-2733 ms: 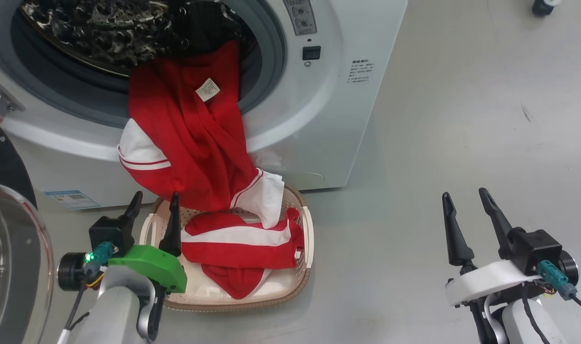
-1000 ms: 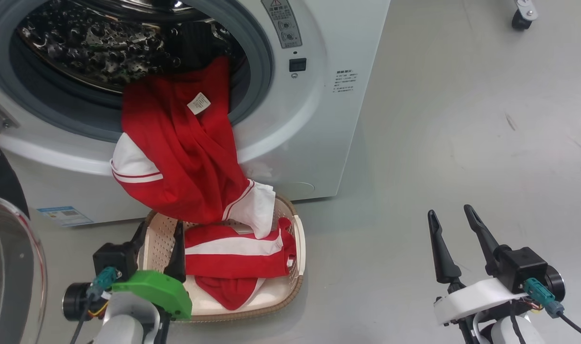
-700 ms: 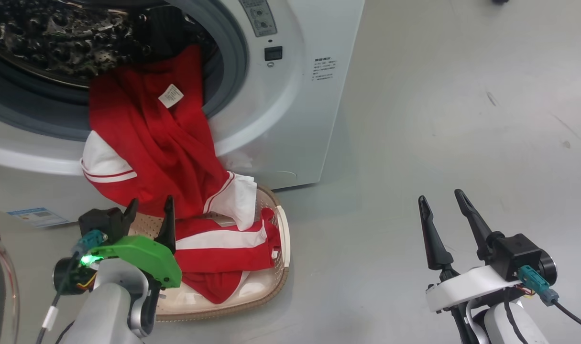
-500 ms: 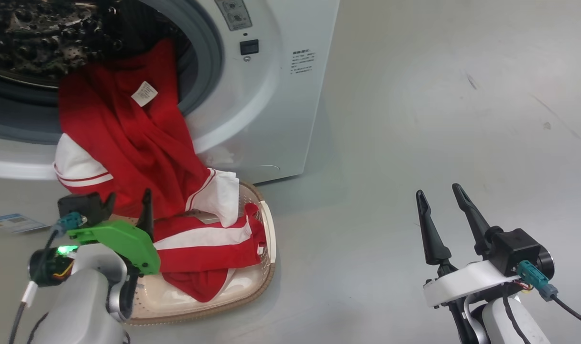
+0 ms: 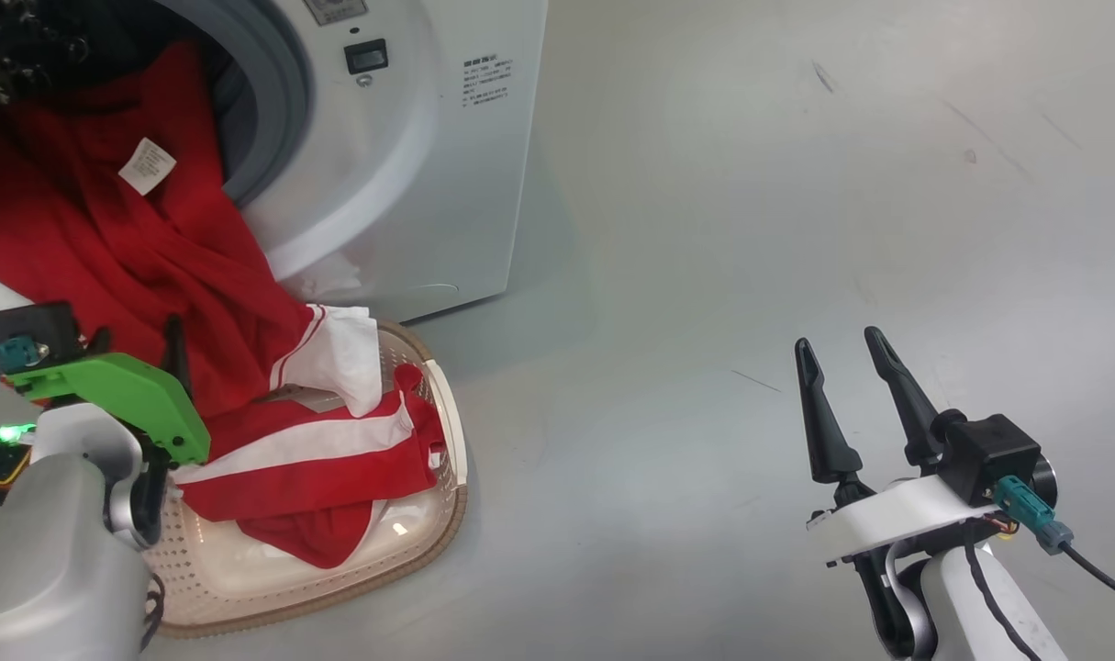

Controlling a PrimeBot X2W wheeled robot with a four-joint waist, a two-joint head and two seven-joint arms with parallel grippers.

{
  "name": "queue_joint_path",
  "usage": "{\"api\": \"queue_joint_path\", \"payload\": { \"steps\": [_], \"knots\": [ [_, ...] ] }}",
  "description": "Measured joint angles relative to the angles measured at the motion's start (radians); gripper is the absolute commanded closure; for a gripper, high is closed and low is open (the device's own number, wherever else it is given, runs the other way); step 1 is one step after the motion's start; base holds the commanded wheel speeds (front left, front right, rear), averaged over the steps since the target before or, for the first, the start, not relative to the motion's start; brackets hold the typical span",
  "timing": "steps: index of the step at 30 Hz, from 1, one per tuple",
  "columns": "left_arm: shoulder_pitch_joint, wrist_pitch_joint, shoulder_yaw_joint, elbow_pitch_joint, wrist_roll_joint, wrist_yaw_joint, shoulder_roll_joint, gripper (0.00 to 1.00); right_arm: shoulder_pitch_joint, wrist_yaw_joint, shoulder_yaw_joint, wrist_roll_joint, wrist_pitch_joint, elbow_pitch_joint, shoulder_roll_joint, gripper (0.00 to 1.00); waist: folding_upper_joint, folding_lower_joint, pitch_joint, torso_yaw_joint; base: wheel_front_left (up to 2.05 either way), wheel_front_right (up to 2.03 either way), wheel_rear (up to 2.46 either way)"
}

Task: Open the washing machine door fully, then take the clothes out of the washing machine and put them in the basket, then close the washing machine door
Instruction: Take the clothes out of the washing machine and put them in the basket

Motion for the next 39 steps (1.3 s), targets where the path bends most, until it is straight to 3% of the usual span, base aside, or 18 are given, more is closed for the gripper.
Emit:
{"api": "queue_joint_path", "payload": {
  "steps": [19,20,21,22,30,39],
  "knots": [
    [-0.115,0.002,0.062,0.140,-0.019,0.027,0.058,0.01,-0.037,0.008,0.009,0.017,0.000,0.000,0.007,0.00,0.0000,0.0000,0.066,-0.069,0.00,0.00,0.00],
    [-0.120,-0.003,0.061,0.146,-0.019,0.027,0.058,0.55,-0.037,0.008,0.008,0.018,0.000,0.000,0.008,0.00,0.0000,0.0001,0.067,-0.070,0.00,0.00,0.00],
    [-0.124,-0.004,0.060,0.152,-0.018,0.027,0.057,0.90,-0.037,0.008,0.008,0.018,0.000,0.000,0.008,0.00,0.0000,0.0000,0.068,-0.070,0.00,0.00,0.00],
    [-0.129,-0.007,0.058,0.158,-0.018,0.027,0.057,1.00,-0.037,0.008,0.008,0.018,0.000,0.000,0.008,0.00,0.0000,0.0000,0.069,-0.071,0.00,0.00,0.00],
    [-0.141,-0.052,0.043,0.188,-0.017,0.025,0.050,1.00,-0.039,0.008,0.004,0.018,0.000,0.001,0.009,0.00,0.0000,0.0000,0.072,-0.065,0.00,0.00,0.00],
    [-0.137,-0.157,0.029,0.181,-0.007,-0.009,0.013,1.00,-0.039,0.006,-0.016,0.018,0.000,-0.001,0.009,0.00,0.0000,0.0000,0.065,-0.027,0.00,0.00,0.00]
  ]
}}
